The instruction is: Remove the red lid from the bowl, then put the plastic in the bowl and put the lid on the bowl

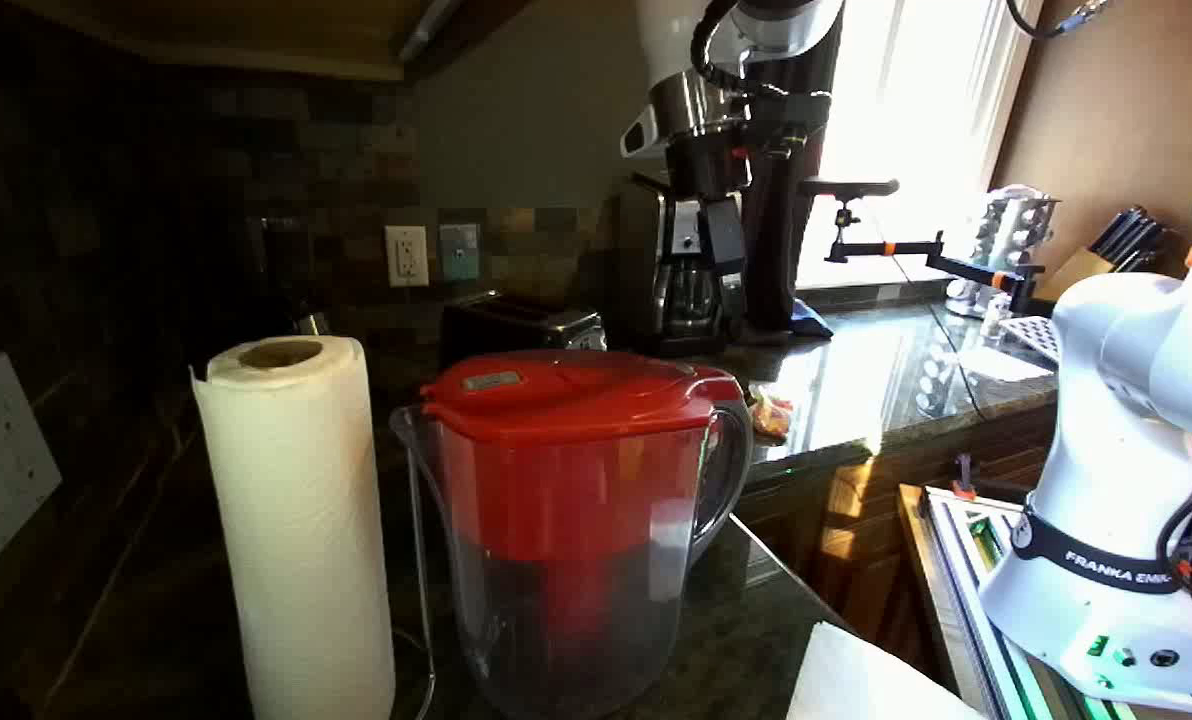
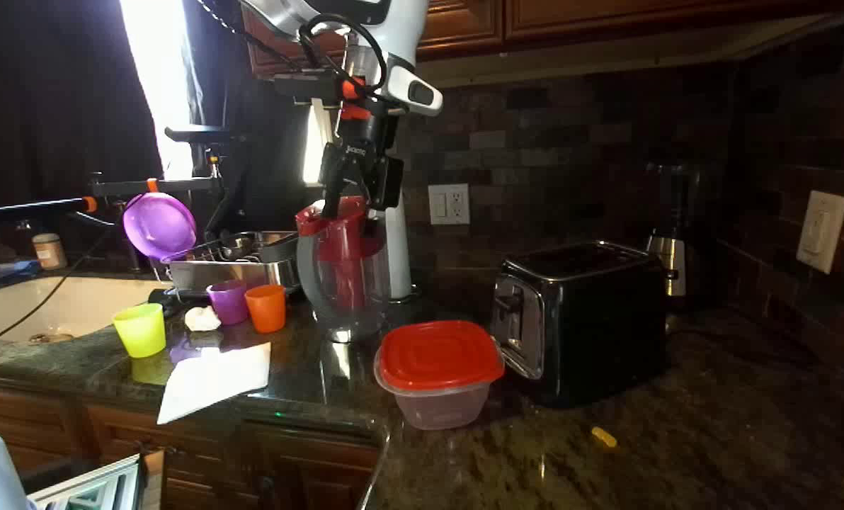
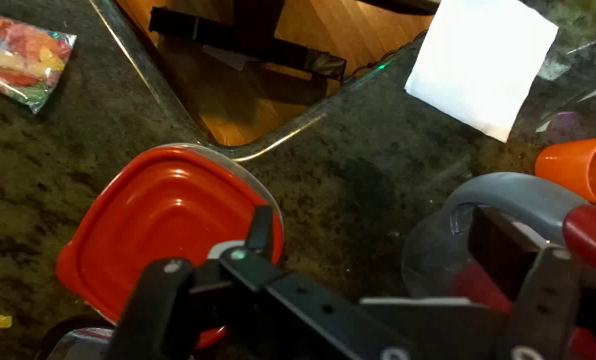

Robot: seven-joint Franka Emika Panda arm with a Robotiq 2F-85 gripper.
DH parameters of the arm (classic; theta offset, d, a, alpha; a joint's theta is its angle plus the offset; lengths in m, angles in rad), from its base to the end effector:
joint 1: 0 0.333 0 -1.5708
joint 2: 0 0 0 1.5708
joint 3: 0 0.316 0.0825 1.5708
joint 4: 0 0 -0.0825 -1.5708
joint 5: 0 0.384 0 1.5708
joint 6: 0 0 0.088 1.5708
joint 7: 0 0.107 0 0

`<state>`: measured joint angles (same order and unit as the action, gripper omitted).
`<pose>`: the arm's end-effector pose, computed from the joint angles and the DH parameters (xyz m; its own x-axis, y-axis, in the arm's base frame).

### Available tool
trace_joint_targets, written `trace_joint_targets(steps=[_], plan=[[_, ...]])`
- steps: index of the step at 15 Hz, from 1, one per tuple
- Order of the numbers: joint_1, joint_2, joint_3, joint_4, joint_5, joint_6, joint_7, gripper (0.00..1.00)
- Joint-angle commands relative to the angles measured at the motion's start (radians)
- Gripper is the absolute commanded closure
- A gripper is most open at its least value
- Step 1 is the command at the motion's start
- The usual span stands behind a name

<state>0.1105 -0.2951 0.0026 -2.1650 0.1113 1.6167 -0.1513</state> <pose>0.4328 0.0607 0.5000 0.9395 0.2521 -0.2320 0.2237 -0.9643 -0.1420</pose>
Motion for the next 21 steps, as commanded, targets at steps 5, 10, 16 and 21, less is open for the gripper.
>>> trace_joint_targets(steps=[5, 10, 16, 21], plan=[[-0.014, 0.001, 0.013, 0.002, 0.003, -0.002, -0.003, 0.00], [-0.004, -0.068, 0.002, -0.045, -0.048, 0.076, -0.186, 0.00], [-0.017, -0.143, -0.040, -0.148, -0.066, 0.327, -0.321, 0.00], [-0.048, -0.167, -0.132, -0.217, -0.018, 0.403, -0.372, 0.00]])
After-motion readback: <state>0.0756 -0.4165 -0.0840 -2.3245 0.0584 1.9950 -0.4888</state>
